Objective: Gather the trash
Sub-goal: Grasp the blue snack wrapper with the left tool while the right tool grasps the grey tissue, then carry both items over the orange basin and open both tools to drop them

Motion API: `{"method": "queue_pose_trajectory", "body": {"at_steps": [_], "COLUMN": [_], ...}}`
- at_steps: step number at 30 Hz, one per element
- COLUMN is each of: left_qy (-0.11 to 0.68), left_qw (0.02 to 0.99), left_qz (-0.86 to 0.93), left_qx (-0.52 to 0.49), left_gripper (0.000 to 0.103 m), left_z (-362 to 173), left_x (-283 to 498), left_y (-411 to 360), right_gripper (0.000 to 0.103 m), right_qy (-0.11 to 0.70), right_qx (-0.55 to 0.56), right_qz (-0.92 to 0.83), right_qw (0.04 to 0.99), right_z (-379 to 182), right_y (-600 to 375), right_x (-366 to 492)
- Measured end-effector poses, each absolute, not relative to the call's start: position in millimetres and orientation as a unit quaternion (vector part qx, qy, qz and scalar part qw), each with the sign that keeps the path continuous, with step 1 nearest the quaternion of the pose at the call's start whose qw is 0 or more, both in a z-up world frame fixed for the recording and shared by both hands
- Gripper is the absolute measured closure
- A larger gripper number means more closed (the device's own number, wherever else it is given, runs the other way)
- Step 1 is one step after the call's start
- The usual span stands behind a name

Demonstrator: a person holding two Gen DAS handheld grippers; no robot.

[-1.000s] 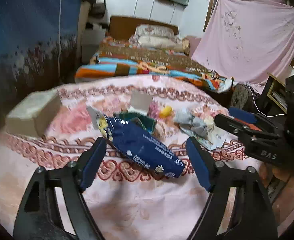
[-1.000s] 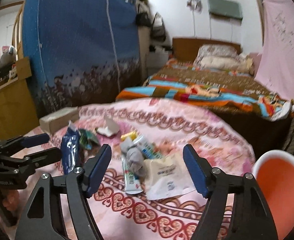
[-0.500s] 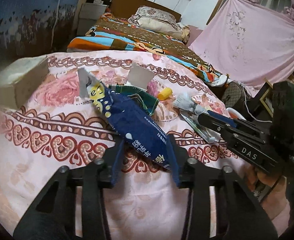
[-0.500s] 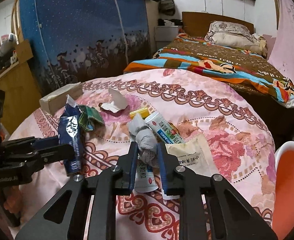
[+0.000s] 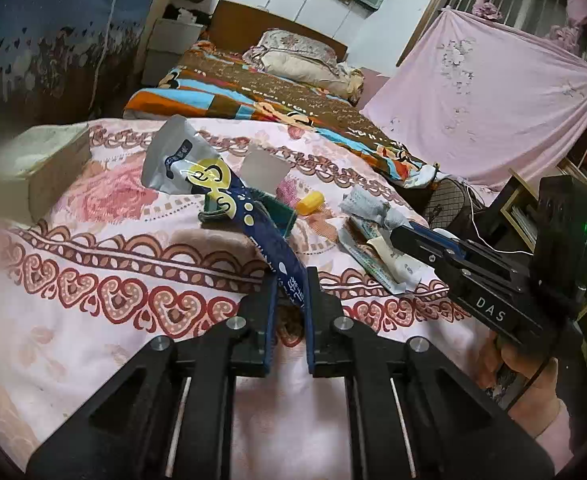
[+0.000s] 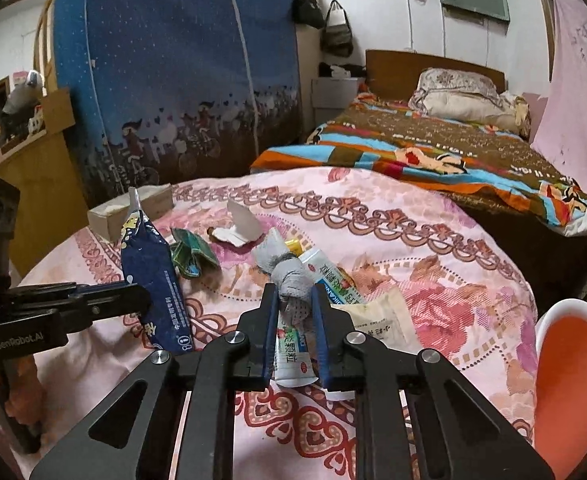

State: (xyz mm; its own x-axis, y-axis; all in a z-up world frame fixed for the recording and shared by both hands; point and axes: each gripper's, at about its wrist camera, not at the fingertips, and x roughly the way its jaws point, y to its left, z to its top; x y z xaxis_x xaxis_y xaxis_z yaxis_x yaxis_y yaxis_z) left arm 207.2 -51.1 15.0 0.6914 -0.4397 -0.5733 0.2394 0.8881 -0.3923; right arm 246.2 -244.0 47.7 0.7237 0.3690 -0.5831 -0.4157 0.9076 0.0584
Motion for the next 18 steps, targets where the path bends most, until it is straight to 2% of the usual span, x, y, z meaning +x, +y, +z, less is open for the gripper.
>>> {"method": "queue_pose_trajectory", "body": {"at_steps": [10, 18], "left_qy": [0.261, 0.187], "left_qw": [0.944, 0.963], "left_qz": [-0.183, -0.191], "left_qx": [-0.087, -0.038], "left_gripper": [0.103, 0.103], "left_z": [39.5, 67.2], "left_x": [175.7, 163.0], "left_y": [-65.3, -92.5], "right_gripper": [0.089, 0.089], "right_qy": [0.233, 0.131], "right_qx": [-0.026, 0.024], "right_qz": [0.202, 0.167], "right_qw": [0.951, 0.977], "right_z": [62.2, 81.0], "right_y": [-255.2, -286.7], "right_x": [225.9, 196.8]}}
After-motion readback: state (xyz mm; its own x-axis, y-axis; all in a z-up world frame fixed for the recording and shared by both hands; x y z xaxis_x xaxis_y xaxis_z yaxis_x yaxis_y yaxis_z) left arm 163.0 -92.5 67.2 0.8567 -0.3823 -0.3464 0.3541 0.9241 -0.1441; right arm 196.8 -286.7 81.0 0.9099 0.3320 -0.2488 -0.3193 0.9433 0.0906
